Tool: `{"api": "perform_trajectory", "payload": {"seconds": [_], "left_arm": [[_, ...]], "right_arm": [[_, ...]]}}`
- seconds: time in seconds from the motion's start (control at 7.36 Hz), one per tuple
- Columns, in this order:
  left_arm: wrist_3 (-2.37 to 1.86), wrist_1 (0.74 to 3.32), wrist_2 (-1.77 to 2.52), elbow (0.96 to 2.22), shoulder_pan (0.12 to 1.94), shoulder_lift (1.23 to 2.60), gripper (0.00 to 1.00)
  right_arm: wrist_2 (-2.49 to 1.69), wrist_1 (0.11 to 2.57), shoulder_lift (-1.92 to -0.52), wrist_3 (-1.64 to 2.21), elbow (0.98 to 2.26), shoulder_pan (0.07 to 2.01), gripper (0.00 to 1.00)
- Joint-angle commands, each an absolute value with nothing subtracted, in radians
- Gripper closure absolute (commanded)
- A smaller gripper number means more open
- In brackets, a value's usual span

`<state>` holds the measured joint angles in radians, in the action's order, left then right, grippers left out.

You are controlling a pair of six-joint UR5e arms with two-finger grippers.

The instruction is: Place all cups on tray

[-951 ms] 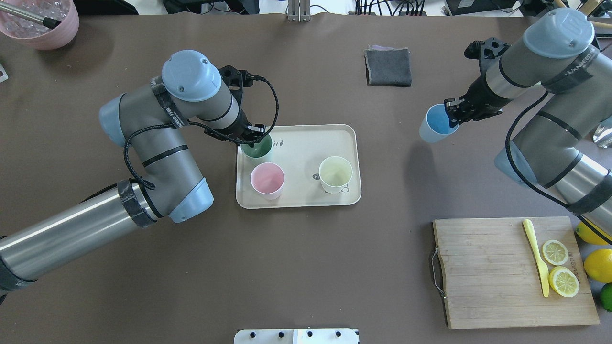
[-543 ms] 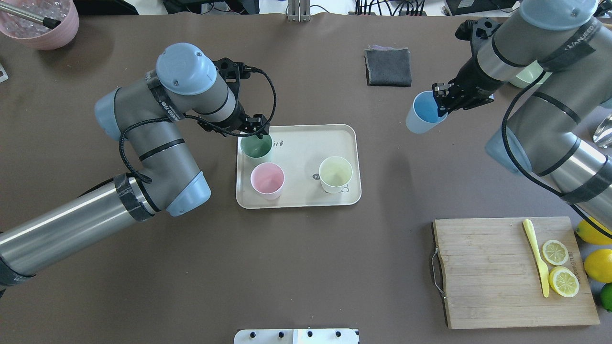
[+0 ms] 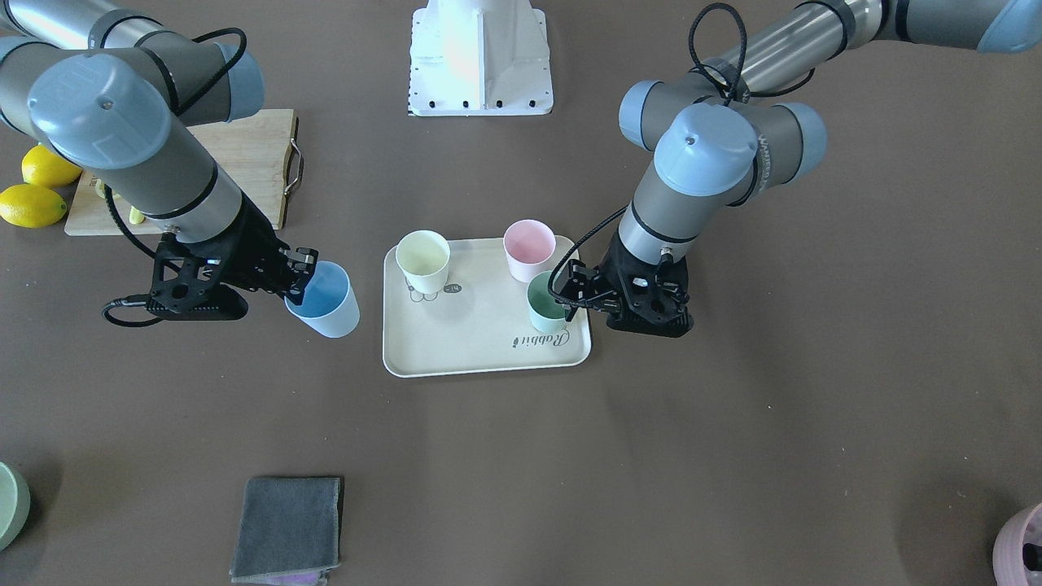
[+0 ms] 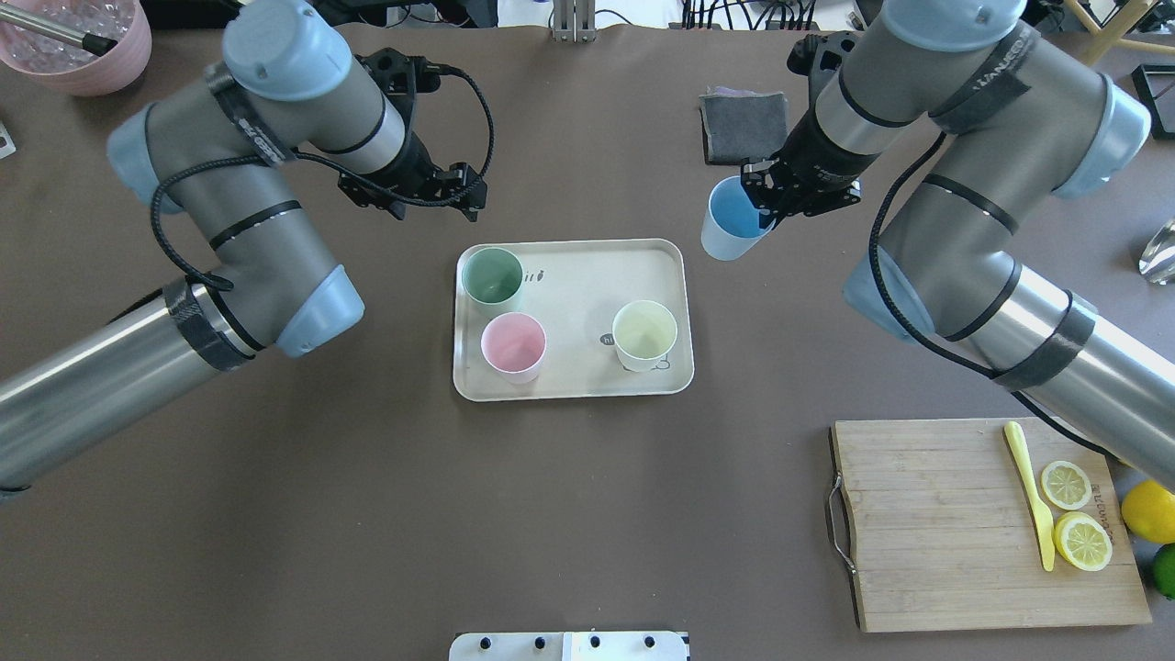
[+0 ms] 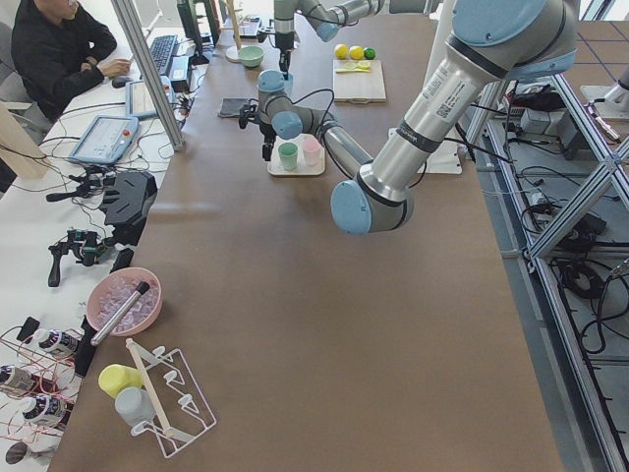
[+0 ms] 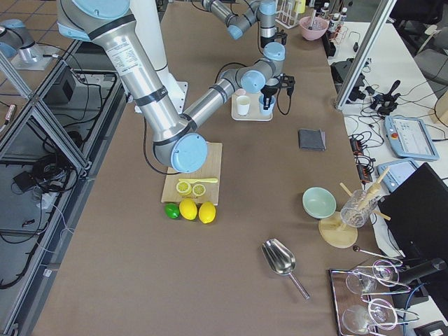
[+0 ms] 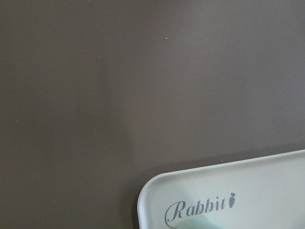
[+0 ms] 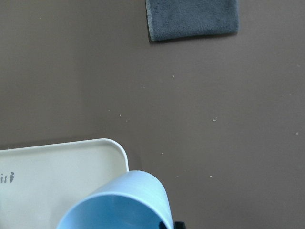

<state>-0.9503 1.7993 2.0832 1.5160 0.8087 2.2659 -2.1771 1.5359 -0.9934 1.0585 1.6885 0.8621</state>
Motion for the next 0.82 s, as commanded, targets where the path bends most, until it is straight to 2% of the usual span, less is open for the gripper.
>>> {"api": "perform_trajectory", "payload": {"seconds": [0.0, 0.68], "left_arm": [[-0.809, 1.711, 2.157, 1.598, 0.896, 2.211, 0.03], [-0.746, 1.710, 2.166, 1.684, 0.951, 2.097, 0.03]], "right_arm": [[-2.146, 1.528, -0.928, 1.113, 1.626, 0.809, 1.00], [-2.065, 1.424, -0.847, 1.147, 1.462, 0.716, 1.00]]}}
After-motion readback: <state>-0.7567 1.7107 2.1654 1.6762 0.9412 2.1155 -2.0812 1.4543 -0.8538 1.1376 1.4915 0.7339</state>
